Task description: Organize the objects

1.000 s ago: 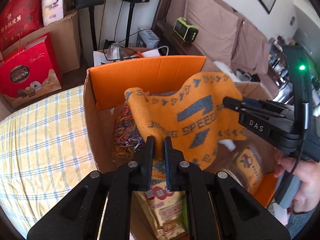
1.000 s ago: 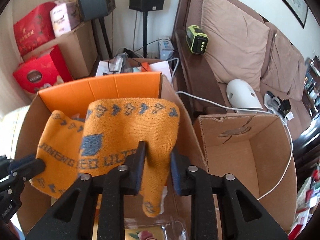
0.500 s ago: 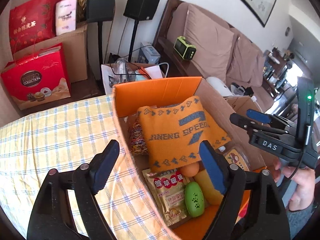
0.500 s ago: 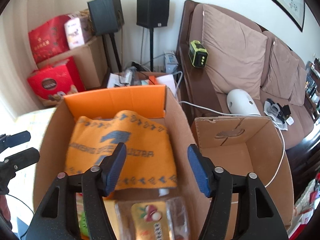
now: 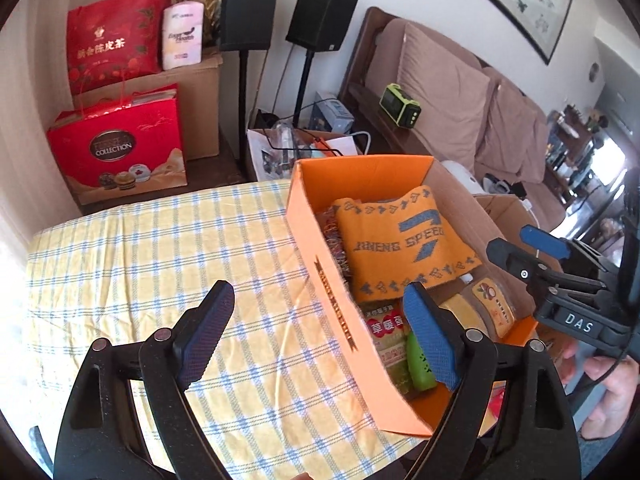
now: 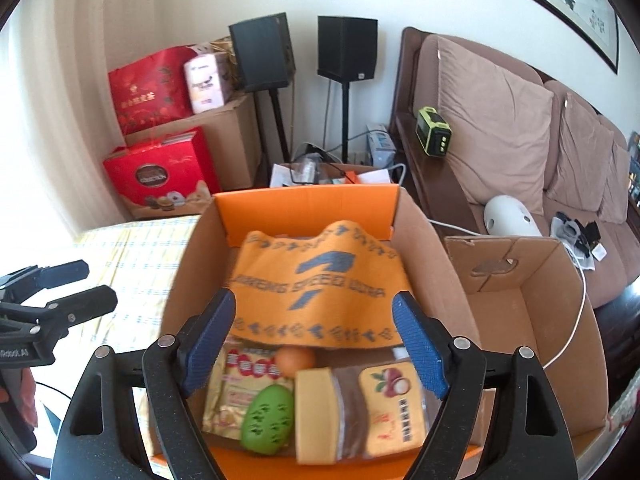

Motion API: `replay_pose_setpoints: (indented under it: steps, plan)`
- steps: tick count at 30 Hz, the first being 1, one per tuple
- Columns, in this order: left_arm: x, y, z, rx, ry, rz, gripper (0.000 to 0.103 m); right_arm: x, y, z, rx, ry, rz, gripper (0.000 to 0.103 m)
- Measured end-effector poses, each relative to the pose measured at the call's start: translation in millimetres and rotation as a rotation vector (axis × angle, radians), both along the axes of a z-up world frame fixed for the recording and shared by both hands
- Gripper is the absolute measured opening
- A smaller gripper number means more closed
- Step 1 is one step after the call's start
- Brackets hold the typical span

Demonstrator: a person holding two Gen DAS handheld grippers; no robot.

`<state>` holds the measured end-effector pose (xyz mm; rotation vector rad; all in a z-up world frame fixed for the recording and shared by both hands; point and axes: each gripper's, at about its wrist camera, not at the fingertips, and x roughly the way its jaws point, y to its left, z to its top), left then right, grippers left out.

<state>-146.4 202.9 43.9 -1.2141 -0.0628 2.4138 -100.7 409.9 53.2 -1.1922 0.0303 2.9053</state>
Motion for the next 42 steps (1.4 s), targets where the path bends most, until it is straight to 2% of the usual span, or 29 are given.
replay_pose_setpoints:
  steps: [5,10,12,22,28,34,42]
  plan:
    - [5.7,-21.2,-1.3,-0.002,0.006,0.035,0.085,11.5,-19.3,2.2,0.011,0.021,0.019,0.084]
    - [21.1,-40.0,-0.8,0.008,0.009,0.037,0.086,25.6,-33.4,-3.0,0.012,0.034,0.018,0.096]
    - [30.2,-44.8,-0.4,-0.011,0.02,0.043,0.102,30.7,-39.4,-5.7,0.016,0.032,0.026,0.102]
    - [70.0,-69.4,-2.1,-0.021,0.056,0.113,0.103,57.7,-62.0,-10.8,0.008,0.048,0.032,0.102]
    - [89.2,-81.0,-11.2,-0.126,0.072,0.178,0.103,75.4,-72.0,-14.8,-0.004,0.055,0.039,0.102]
    - [110.5,-101.2,-20.6,-0.131,0.065,0.247,0.103,100.7,-78.7,-19.4,0.048,0.07,0.004,0.103]
    - [137.3,-114.7,-25.8,-0.102,0.048,0.296,0.103,121.4,-80.4,-21.6,0.037,0.082,-0.002,0.103]
